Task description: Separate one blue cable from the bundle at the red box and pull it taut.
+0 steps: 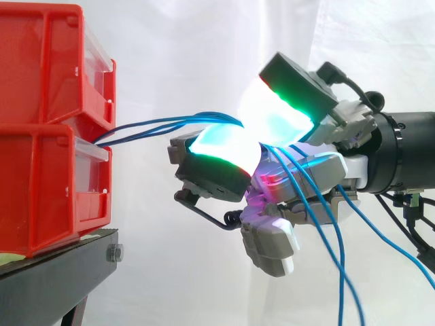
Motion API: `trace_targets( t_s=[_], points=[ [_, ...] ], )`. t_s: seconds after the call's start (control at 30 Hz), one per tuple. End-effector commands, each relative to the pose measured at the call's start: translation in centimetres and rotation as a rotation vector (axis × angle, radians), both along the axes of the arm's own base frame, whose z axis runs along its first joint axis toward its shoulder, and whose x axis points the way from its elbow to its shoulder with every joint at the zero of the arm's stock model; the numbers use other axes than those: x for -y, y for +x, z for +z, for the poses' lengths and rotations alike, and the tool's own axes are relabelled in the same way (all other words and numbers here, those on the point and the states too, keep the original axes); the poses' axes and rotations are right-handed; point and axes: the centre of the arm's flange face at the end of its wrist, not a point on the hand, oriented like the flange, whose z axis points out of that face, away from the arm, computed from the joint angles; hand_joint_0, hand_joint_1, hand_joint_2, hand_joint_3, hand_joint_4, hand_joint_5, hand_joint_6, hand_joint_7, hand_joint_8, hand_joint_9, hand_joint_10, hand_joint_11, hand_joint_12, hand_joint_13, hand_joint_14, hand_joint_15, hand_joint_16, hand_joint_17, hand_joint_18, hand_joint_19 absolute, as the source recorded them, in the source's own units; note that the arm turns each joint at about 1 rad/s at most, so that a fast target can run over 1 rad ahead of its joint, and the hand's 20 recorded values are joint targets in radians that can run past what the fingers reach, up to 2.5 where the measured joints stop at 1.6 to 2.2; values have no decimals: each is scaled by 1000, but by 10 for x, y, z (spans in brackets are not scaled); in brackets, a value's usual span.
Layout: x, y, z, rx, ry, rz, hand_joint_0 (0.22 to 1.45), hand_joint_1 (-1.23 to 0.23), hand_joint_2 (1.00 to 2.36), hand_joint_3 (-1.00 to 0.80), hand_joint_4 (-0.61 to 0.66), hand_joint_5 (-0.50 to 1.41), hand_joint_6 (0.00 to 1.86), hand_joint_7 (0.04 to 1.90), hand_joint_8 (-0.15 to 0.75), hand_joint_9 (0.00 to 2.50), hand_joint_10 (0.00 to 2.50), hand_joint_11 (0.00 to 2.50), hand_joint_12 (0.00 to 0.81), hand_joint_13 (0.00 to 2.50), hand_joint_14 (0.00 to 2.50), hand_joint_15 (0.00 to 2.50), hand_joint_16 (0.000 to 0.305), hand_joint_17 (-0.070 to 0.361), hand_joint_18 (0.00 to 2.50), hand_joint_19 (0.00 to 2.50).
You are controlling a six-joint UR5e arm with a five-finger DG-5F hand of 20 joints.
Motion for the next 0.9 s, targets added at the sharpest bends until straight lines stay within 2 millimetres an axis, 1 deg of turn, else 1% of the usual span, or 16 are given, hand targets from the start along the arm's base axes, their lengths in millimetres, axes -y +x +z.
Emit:
trace_targets(
  t_s=[0.0,0.03,0.1,0.2,0.33,0.4,0.43,0.57,0.7,0.73,0.87],
  points=[
    [0,0,0,0,0,0,551,-941,1000,-500,-4,-58,902,1388,397,1602,30,1310,407,1228,25,717,50,112,1101,641],
    [0,0,-1,-2,0,0,551,-942,1000,-500,-2,-58,902,1388,389,1608,29,1319,410,1231,27,721,49,111,1103,638],
    [0,0,0,0,0,0,528,-911,1000,-500,11,-56,900,1390,407,1622,30,1327,413,1242,25,711,51,114,1115,639],
    [0,0,0,0,0,3,478,-802,1000,-500,29,-49,899,1320,417,1651,28,1307,435,1262,25,710,54,122,1150,631],
    [0,0,1,2,0,9,450,-706,1000,-500,12,-44,895,1263,427,1665,27,1283,450,1267,26,695,58,129,1175,614],
    [0,0,-1,-3,0,12,465,-675,1000,-500,9,-45,891,1233,416,1662,28,1273,447,1262,24,694,56,126,1162,622],
    [1,-1,1,-2,0,11,480,-660,1000,-500,13,-48,885,1254,408,1657,29,1276,441,1255,25,692,55,123,1152,629],
    [1,0,4,0,0,11,540,-634,1000,-500,10,-57,885,1261,389,1639,30,1290,424,1244,24,704,51,114,1117,651],
    [1,0,5,-6,0,11,604,-674,1000,-500,-1,-61,885,1252,379,1624,29,1299,412,1232,26,713,48,109,1097,671],
    [1,1,8,-3,-1,11,609,-678,1000,-500,-1,-61,885,1242,381,1624,29,1298,414,1233,27,713,48,109,1096,674],
    [1,1,10,-7,-3,11,618,-755,1011,-367,25,-62,882,1266,388,1615,30,1299,423,1236,25,715,49,111,1099,674]
  ],
)
